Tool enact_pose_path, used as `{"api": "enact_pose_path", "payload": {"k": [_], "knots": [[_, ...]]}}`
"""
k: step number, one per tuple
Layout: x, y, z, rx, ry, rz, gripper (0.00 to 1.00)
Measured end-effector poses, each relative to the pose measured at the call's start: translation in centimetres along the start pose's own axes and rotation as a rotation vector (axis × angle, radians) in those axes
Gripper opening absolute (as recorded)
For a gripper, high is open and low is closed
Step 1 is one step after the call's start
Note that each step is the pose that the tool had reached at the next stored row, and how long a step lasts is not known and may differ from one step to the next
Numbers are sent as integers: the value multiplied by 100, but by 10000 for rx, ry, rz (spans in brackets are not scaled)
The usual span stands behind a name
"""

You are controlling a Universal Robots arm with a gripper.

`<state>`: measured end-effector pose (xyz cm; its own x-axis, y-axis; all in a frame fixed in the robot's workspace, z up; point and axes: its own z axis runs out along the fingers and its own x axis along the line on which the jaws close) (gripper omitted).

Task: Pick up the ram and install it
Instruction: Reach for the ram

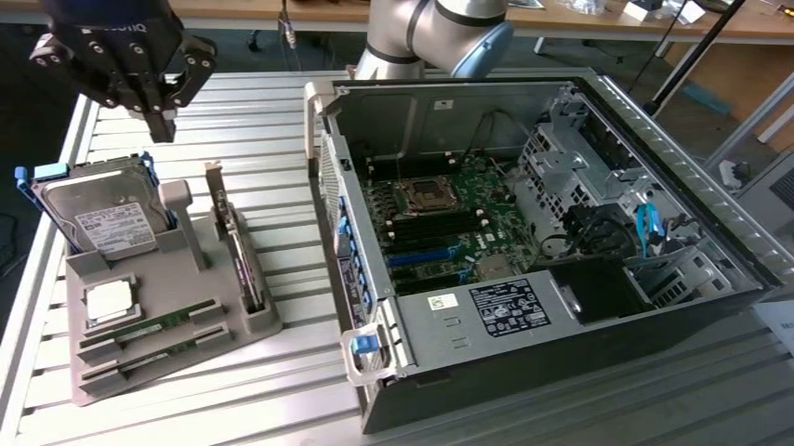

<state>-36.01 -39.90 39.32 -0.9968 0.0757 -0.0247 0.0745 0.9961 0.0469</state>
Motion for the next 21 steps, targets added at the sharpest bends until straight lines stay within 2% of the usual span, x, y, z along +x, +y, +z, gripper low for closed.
{"api": "enact_pose_path", "payload": {"k": [3, 5, 14, 17, 21], "knots": [[152, -11, -4, 0, 0, 2, 11], [203, -15, -6, 1, 2, 1, 11], [204, -39, -8, 8, 0, 0, 11], [199, -113, -11, 50, -3, 0, 11], [190, -227, -17, 165, -10, -3, 11]]}}
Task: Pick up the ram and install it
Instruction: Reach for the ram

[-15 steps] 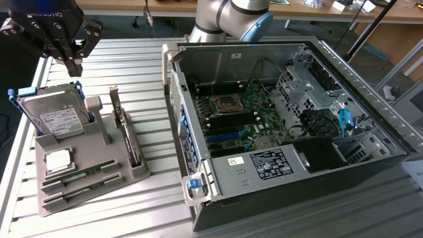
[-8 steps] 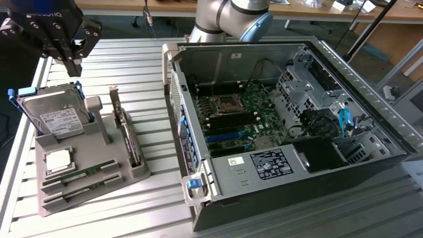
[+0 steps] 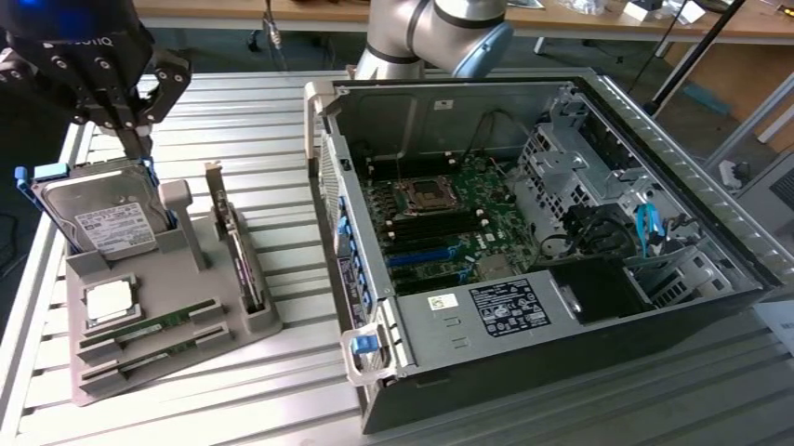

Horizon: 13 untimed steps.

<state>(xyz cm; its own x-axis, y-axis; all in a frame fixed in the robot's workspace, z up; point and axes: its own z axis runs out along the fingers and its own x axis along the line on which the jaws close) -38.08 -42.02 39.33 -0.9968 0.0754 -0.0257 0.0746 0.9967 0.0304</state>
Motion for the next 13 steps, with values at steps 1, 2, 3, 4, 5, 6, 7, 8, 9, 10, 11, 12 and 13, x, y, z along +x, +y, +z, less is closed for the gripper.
{"api": "enact_pose_path", "payload": {"k": [1, 2, 3, 4, 5, 6, 7, 8, 9, 10, 11, 12, 13], "knots": [[-3, -35, 0, 32, -4, -2, 11], [-5, -57, -1, 52, -5, -2, 11], [-7, -87, -1, 78, -7, -3, 11], [-9, -118, -2, 105, -9, -3, 11], [-12, -165, -3, 146, -13, -4, 11], [-16, -212, -5, 190, -15, -5, 11], [-19, -243, -6, 217, -17, -6, 11], [-21, -275, -6, 245, -19, -7, 11], [-28, -359, -8, 314, -26, -9, 11], [-32, -426, -10, 365, -27, -10, 11], [-36, -481, -11, 414, -32, -12, 11], [-39, -517, -12, 448, -35, -13, 11], [-42, -554, -13, 485, -38, -15, 11]]}}
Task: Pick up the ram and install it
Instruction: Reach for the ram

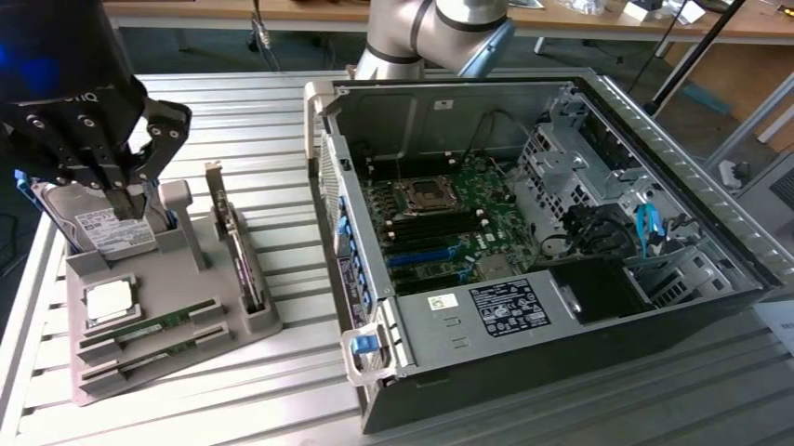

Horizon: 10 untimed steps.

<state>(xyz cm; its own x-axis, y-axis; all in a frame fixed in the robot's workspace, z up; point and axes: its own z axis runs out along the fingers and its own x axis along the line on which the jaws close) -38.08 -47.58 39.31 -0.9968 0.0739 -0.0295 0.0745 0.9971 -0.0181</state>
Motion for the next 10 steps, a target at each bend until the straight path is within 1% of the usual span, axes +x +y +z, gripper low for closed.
{"api": "enact_pose_path", "payload": {"k": [4, 6, 7, 8, 10], "knots": [[-8, -112, 3, 102, -8, -2, 11], [-14, -187, 4, 158, -11, -3, 11], [-17, -241, 5, 191, -12, -5, 11], [-19, -264, 6, 205, -15, -5, 11], [-20, -274, 7, 209, -15, -5, 11]]}}
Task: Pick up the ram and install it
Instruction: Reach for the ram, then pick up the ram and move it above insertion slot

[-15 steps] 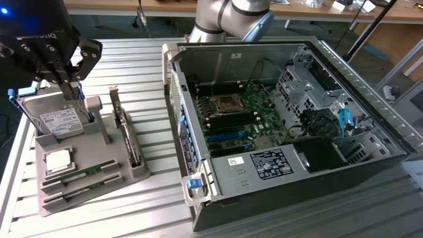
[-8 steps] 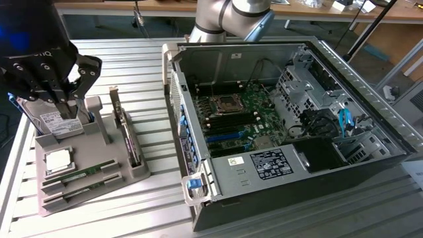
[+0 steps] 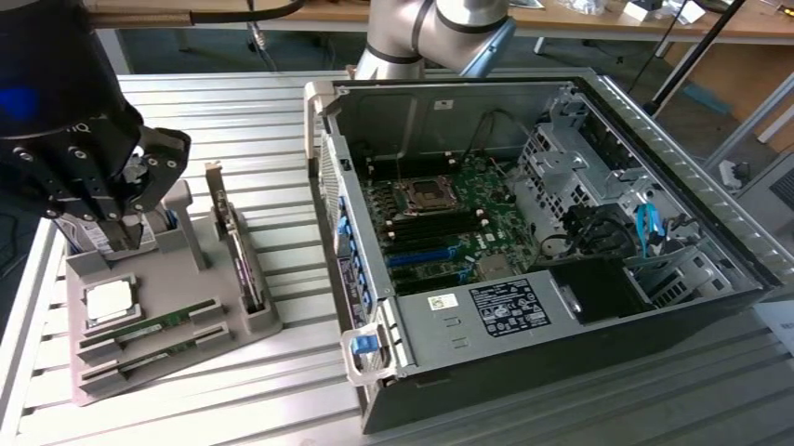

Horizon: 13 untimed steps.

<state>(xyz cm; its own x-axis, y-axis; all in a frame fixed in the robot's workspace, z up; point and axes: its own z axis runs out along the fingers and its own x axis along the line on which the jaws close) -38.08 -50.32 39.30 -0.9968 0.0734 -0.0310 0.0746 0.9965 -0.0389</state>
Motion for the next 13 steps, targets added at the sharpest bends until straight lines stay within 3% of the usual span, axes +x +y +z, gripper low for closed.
{"api": "enact_pose_path", "payload": {"k": [13], "knots": [[0, 0, 0, 1, 0, 1, 11]]}}
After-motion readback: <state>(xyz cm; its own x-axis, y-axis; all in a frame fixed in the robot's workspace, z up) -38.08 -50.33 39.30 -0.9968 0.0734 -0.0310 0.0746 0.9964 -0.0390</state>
